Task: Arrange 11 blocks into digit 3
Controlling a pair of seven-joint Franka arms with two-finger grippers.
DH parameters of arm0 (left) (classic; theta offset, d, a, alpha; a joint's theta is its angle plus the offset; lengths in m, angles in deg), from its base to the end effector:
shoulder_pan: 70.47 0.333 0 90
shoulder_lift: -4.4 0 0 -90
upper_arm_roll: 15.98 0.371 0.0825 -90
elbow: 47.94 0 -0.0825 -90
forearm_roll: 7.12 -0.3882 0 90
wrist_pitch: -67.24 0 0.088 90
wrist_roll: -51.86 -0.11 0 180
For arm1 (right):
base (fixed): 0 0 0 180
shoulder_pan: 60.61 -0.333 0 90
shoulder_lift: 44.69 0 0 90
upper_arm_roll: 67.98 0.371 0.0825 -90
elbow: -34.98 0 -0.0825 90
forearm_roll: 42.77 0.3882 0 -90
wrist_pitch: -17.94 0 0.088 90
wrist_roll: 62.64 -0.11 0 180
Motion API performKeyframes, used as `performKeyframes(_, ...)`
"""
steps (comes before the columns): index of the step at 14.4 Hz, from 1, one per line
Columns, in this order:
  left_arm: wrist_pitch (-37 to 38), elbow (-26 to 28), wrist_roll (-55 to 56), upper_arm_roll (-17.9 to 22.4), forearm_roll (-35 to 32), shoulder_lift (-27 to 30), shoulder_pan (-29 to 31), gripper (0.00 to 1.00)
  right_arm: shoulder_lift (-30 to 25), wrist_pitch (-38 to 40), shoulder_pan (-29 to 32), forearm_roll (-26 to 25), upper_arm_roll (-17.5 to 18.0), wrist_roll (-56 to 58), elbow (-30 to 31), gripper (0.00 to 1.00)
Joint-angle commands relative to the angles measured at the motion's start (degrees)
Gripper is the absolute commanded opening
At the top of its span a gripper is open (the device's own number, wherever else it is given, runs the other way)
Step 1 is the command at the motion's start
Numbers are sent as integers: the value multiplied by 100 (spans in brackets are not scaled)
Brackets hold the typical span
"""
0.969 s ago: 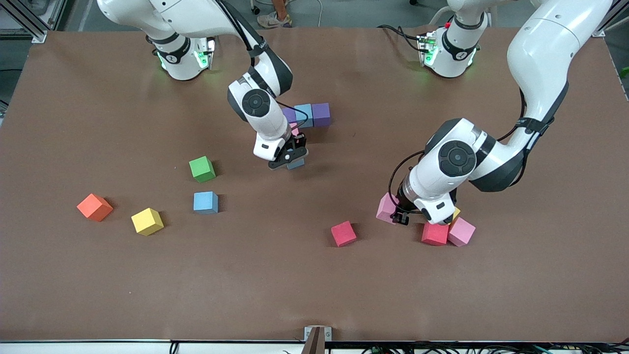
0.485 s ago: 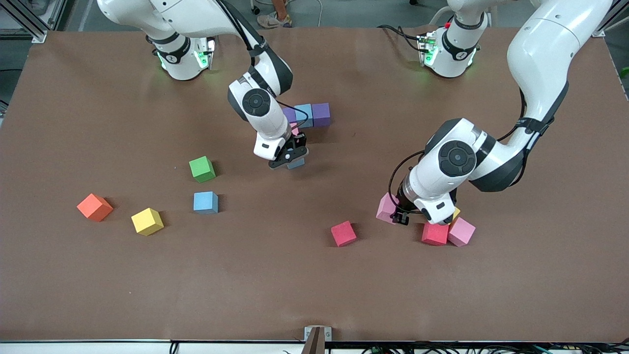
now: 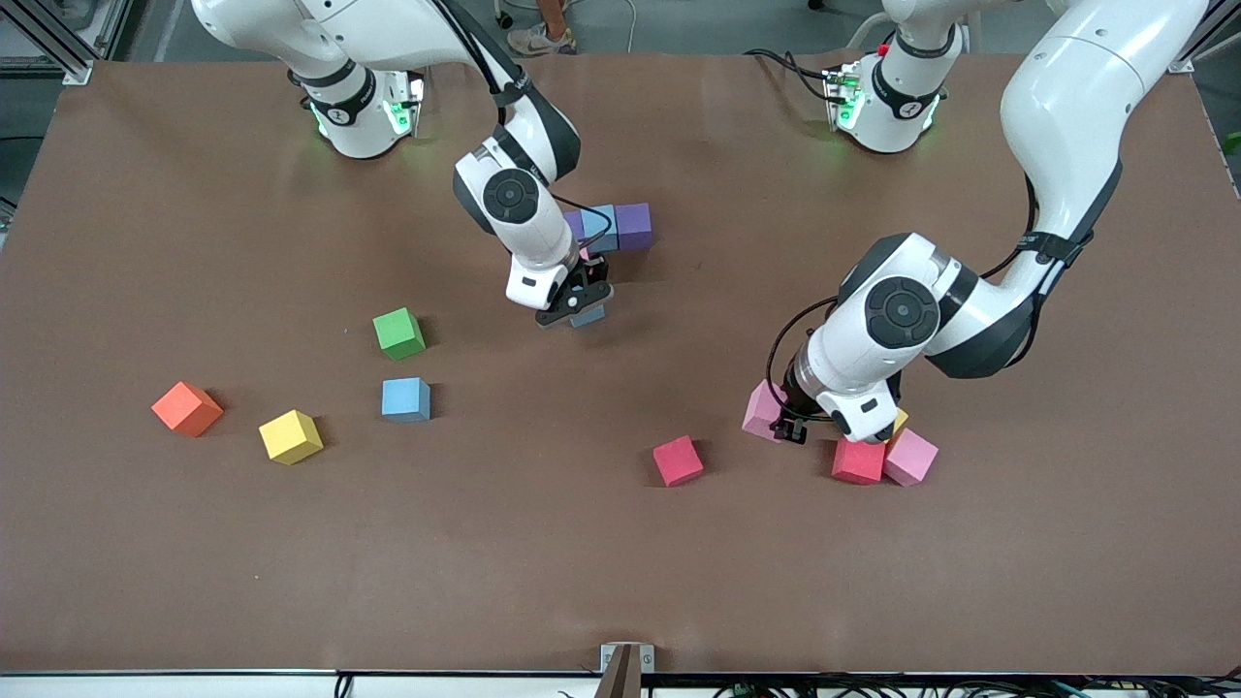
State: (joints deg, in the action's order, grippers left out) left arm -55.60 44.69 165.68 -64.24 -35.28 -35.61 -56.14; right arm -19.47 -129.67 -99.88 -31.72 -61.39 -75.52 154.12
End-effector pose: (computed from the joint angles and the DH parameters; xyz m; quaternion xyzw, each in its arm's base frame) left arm 0.6623 -0.2828 0.3624 0.8013 0.5955 -0.0247 0.0521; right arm 0.4362 0.4406 0.2626 -0.9764 -0.1995 0.0140 0.0818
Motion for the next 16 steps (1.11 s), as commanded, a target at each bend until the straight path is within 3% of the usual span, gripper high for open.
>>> performKeyframes(1,-3,-87,-18,0,-59,-50,-35,8,-228,-40,-45,178,26,102,347,29)
performKeyframes(9,-3,-87,-18,0,-59,-76,-44,8,-254,-40,-10,178,27,102,426,30)
performKeyframes(10,-3,-87,-18,0,-67,-76,-44,8,-237,-40,-10,178,27,102,417,35)
performKeyframes(11,-3,-87,-18,0,-67,-76,-44,8,-237,-49,-1,178,27,85,417,63)
performKeyframes(12,-3,-87,-18,0,-67,-76,-44,8,-237,-40,8,195,18,50,400,100)
performKeyframes(16,-3,-87,-18,0,-67,-76,-53,8,-228,12,69,213,18,6,269,100)
